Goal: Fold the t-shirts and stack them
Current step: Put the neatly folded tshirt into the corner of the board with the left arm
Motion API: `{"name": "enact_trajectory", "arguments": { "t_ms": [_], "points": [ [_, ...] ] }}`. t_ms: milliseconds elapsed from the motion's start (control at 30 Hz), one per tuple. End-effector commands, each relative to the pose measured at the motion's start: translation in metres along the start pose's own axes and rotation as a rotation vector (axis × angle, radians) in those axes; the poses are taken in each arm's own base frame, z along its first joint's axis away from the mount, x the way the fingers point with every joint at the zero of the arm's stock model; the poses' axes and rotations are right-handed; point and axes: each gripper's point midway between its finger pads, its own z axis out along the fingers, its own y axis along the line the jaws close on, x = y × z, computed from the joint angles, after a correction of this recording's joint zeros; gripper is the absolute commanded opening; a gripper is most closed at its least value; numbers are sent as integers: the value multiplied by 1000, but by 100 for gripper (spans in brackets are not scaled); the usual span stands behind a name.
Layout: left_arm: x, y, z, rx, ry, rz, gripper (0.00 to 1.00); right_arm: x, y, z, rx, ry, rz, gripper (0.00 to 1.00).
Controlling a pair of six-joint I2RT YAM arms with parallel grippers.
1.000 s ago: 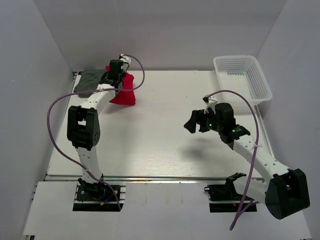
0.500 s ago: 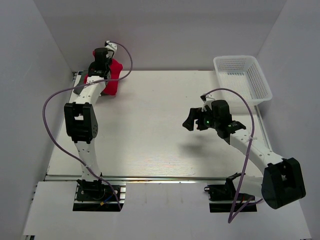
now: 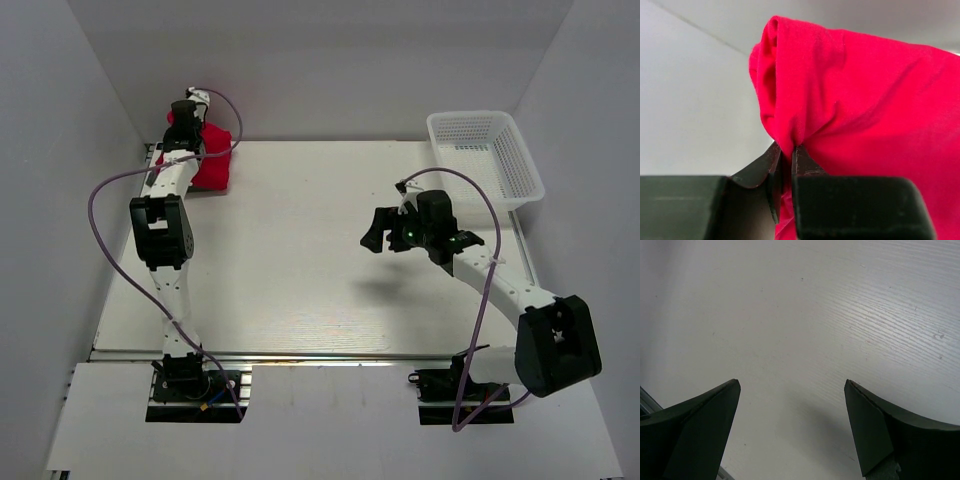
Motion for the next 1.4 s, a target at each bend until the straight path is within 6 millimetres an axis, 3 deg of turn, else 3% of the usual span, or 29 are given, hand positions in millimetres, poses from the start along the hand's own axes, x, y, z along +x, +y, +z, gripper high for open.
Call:
{"name": "enact_trajectory", "arguments": {
  "t_ms": [0, 33, 67, 133, 167, 333, 500, 600, 633, 733, 767, 800, 833, 867, 900, 933, 967, 1000, 1033, 1067, 1133, 1167, 1200, 1233, 1267, 1300, 1333, 1367],
  "points": [
    [-22, 41, 2, -118, -51, -107, 8, -26, 9, 3, -36, -55, -13, 90],
    [-17, 47, 5, -137, -40, -110, 27, -28, 10, 3, -40, -58, -16, 90],
    [-18, 53, 4, -161, -36, -115, 60, -27, 10, 4, -39, -52, -9, 90],
    [-18, 52, 6, -173, -37, -128, 75, -28, 10, 6, -39, -50, -11, 90],
    [-10, 47, 9, -162, -15, -116, 100, -28, 9, 6, -37, -47, -7, 90],
    [-14, 52, 3, -173, -8, -175, 100, -32, 14, 5, -55, -56, -5, 90],
    [-33, 61, -25, -111, -15, -263, 100, -27, 18, -1, -76, -68, -3, 90],
    [-38, 36, -43, 38, -1, -331, 100, -27, 19, -8, -76, -87, -6, 90],
    [-51, 35, -61, 82, -12, -364, 100, -31, 21, -12, -69, -106, -9, 90],
    [-55, 8, -89, 262, -2, -483, 100, -27, 19, -14, -61, -108, 5, 90],
    [-70, 12, -112, 292, -38, -506, 100, -23, 18, -17, -59, -107, 21, 90],
    [-58, -6, -122, 307, 9, -545, 100, -26, 21, -17, -72, -128, 16, 90],
    [-55, -14, -133, 322, 15, -567, 100, -16, 19, -17, -70, -112, 33, 90],
    [-25, -38, -141, 346, 82, -571, 100, -18, 21, -18, -83, -128, 36, 90],
    [-40, -45, -171, 390, 40, -613, 100, -16, 22, -20, -90, -130, 44, 90],
    [-47, -56, -184, 429, -7, -623, 100, -3, 19, -17, -86, -106, 57, 90],
    [-17, -86, -197, 482, 47, -603, 100, -1, 19, -20, -85, -106, 54, 90],
    [-16, -97, -212, 510, 36, -589, 100, 2, 18, -23, -76, -104, 52, 90],
    [-26, -116, -242, 570, 7, -560, 100, 6, 15, -25, -62, -97, 57, 90],
    [-6, -131, -251, 556, 57, -548, 100, 6, 10, -28, -31, -114, 41, 90],
    [10, -166, -292, 634, 91, -491, 100, 22, 2, -32, 14, -77, 56, 90],
    [16, -177, -308, 658, 97, -481, 100, 19, 1, -38, 22, -106, 50, 90],
    [17, -187, -323, 700, 72, -470, 100, 29, -2, -38, 30, -92, 57, 90],
    [40, -210, -348, 764, 89, -437, 100, 30, -4, -39, 38, -100, 60, 90],
    [41, -216, -377, 852, 37, -444, 100, 34, -4, -44, 40, -113, 60, 90],
    [24, -207, -387, 870, -11, -491, 100, 35, -5, -46, 42, -117, 54, 90],
    [42, -218, -404, 910, 2, -472, 100, 33, -3, -50, 39, -141, 50, 90],
    [44, -215, -412, 913, -14, -483, 100, 34, -4, -51, 40, -146, 49, 90]
  ]
}}
